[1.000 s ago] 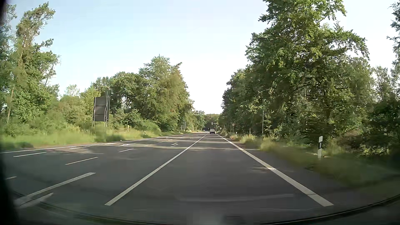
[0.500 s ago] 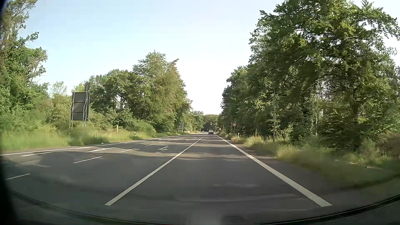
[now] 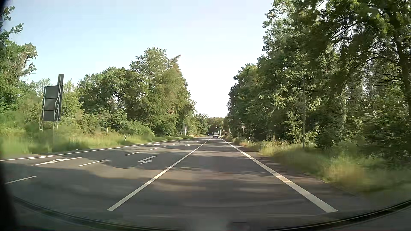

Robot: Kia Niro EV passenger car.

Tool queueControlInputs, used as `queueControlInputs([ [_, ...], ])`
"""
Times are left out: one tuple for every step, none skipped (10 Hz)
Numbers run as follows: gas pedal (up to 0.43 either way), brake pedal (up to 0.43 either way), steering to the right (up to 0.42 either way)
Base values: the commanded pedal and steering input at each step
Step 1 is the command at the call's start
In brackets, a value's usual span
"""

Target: Follow the waypoints while adhering to traffic rules and regulations

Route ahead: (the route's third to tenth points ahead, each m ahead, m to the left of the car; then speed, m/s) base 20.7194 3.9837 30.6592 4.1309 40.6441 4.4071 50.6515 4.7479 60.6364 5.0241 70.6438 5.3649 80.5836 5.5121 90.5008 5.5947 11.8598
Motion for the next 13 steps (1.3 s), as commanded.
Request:
queueControlInputs([
  [0.331,0.024,-0.001],
  [0.331,0.03,0.0],
  [0.331,0.03,-0.001],
  [0.331,0.03,-0.001],
  [0.331,0.03,-0.001],
  [0.331,0.03,-0.001],
  [0.331,0.03,-0.001],
  [0.331,0.03,-0.001],
  [0.331,0.03,-0.001],
  [0.331,0.03,-0.001],
  [0.331,0.03,-0.001],
  [0.331,0.03,0.0],
  [0.331,0.03,0.0],
])
